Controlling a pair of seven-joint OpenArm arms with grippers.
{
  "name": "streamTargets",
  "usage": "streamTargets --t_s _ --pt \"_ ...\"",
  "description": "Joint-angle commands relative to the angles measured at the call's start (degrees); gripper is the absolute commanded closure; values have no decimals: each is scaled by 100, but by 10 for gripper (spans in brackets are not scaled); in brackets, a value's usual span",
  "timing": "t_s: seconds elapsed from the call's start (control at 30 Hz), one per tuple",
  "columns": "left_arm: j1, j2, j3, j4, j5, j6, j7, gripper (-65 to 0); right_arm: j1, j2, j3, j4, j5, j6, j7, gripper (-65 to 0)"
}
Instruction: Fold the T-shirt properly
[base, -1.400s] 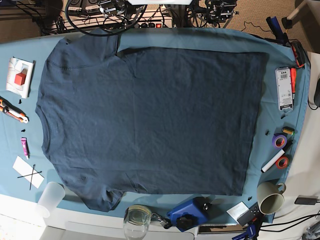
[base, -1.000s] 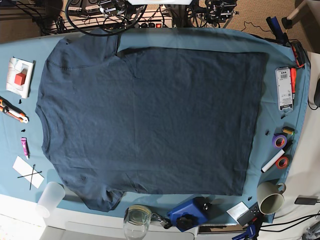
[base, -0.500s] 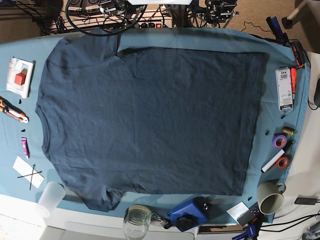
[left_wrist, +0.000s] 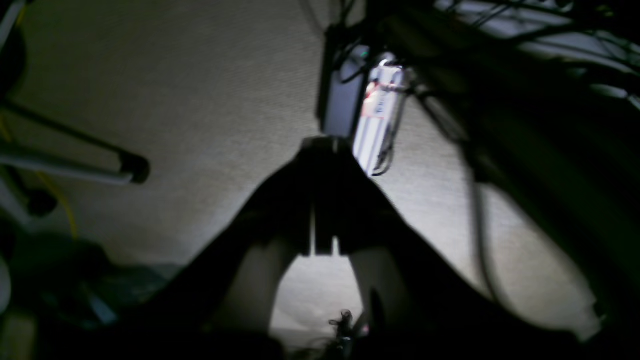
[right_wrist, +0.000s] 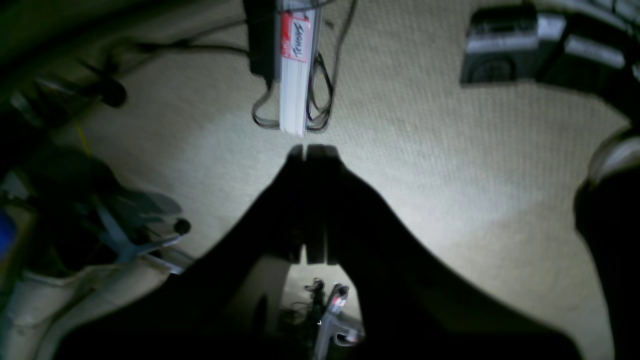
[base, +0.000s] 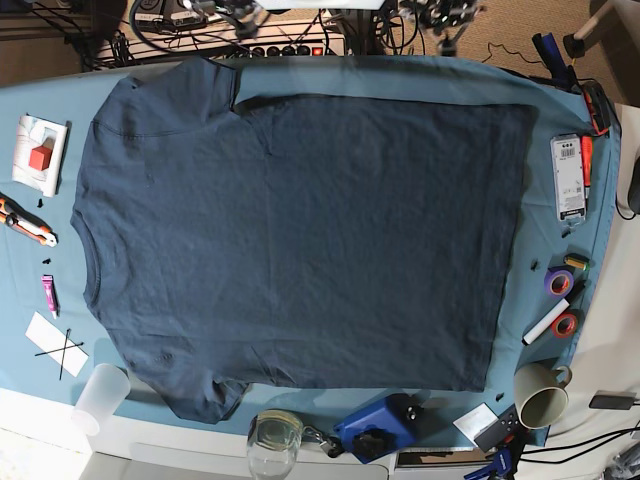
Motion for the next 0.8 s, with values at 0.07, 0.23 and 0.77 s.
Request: streamTargets --t_s 0.07,0.23,0.77 --pt "555 -168 -4 699 -439 0 87 0 -396 343 2 717 564 50 -308 0" --pt "1408 -387 -4 2052 -977 2 498 0 -1156 826 13 1974 1580 50 -1067 0" --pt "3939 -599 -9 6551 -1351 24 1158 0 -3904 1403 1270 6216 3176 79 -2234 0"
